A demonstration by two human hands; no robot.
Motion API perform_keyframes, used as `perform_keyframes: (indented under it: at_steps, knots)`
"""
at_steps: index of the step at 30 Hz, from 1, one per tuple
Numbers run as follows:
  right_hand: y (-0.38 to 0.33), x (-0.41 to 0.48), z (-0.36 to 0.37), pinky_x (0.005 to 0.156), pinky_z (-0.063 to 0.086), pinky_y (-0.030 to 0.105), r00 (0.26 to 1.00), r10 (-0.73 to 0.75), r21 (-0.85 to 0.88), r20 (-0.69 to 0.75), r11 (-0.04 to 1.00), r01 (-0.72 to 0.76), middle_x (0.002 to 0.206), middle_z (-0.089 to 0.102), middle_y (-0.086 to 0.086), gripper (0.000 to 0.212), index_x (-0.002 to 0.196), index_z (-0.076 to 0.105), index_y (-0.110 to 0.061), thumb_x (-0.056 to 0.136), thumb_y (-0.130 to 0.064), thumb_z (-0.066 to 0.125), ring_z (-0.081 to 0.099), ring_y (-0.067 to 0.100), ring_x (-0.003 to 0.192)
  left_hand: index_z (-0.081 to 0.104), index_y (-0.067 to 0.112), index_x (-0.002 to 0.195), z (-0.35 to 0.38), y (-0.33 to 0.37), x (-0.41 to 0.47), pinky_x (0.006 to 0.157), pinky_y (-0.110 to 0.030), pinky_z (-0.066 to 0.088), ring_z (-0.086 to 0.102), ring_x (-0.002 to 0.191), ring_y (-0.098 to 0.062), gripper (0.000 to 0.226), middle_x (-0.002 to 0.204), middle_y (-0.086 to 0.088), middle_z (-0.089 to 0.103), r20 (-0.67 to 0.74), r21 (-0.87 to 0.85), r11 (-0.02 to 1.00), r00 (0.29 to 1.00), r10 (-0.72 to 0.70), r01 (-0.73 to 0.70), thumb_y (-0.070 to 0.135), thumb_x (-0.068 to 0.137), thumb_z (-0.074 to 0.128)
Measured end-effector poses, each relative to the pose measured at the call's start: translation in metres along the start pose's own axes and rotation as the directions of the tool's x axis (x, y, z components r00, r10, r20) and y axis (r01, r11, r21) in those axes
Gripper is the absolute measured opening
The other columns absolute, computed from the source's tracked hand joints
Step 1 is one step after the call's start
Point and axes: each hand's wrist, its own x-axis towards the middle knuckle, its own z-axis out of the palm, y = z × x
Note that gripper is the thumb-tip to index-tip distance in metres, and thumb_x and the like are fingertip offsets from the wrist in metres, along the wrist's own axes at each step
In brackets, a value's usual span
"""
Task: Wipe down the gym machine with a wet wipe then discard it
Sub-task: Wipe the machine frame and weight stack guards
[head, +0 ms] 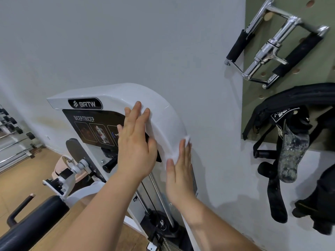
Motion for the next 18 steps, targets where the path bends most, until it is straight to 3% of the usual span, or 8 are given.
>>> perform_keyframes:
  at_steps: [3,6,8,11,15,18]
  knots:
    - [0.041,-0.033,0.0,0.123,-0.01,0.029,0.946,0.299,0.056,0.123,0.95,-0.308,0.165,-0.028,-0.018,0.069,0.146,-0.02,-0.051,0.094,-0.072,0.02,-0.027,-0.006,0.147,0.04,0.017,0.151,-0.008,0.013,0.003,0.124,-0.06,0.005,0.001,0.158,-0.025,0.072,0.169,0.001,0.017,0.028,0.102,0.995,0.999,-0.021,0.018,0.015,0.079,0.046]
    - [0.051,-0.016,-0.007,0.124,-0.01,0.033,0.879,0.45,0.186,0.157,0.861,-0.473,0.168,-0.024,-0.015,0.077,0.154,-0.018,-0.041,0.097,-0.076,0.022,-0.022,-0.009,0.144,0.041,0.013,0.151,-0.016,0.023,0.004,0.121,-0.063,0.005,0.006,0.157,-0.031,0.075,0.169,-0.004,0.019,0.043,0.267,0.964,0.999,-0.008,-0.004,0.022,0.077,0.046]
    - [0.031,0.014,-0.01,0.125,-0.011,0.034,0.895,0.434,0.197,0.1,0.874,-0.445,0.169,-0.023,-0.013,0.092,0.16,-0.014,-0.031,0.091,-0.082,0.019,-0.022,-0.006,0.147,0.039,0.014,0.153,-0.016,0.026,-0.006,0.12,-0.065,0.006,0.008,0.157,-0.031,0.077,0.169,-0.006,0.017,0.045,0.319,0.944,0.996,0.076,-0.087,0.02,0.076,0.047]
    - [-0.01,0.045,-0.011,0.124,-0.013,0.029,0.97,0.244,0.181,0.012,0.953,-0.242,0.167,-0.022,-0.015,0.097,0.161,-0.012,-0.027,0.084,-0.082,0.01,-0.024,-0.001,0.15,0.036,0.013,0.156,-0.007,0.021,-0.033,0.12,-0.064,0.009,0.012,0.157,-0.031,0.08,0.169,-0.007,0.018,0.102,0.338,0.911,0.972,0.212,-0.234,0.02,0.076,0.043]
    - [-0.008,0.022,-0.003,0.123,-0.014,0.024,1.0,0.003,0.104,-0.015,0.995,-0.002,0.161,-0.029,-0.022,0.091,0.157,-0.015,-0.035,0.085,-0.088,0.003,-0.028,-0.003,0.149,0.034,0.013,0.157,0.005,0.001,-0.064,0.122,-0.063,0.014,0.008,0.158,-0.025,0.081,0.17,-0.005,0.017,0.21,0.344,0.899,0.956,0.208,-0.271,0.017,0.077,0.046]
    - [0.031,-0.016,0.005,0.126,-0.009,0.031,0.998,0.059,0.077,0.011,0.995,-0.06,0.161,-0.029,-0.025,0.088,0.154,-0.017,-0.04,0.085,-0.09,0.006,-0.025,-0.003,0.151,0.024,0.015,0.161,0.013,-0.016,-0.08,0.121,-0.065,0.018,0.002,0.158,-0.023,0.09,0.172,-0.002,0.006,0.337,0.358,0.884,0.924,0.178,-0.301,0.014,0.076,0.053]
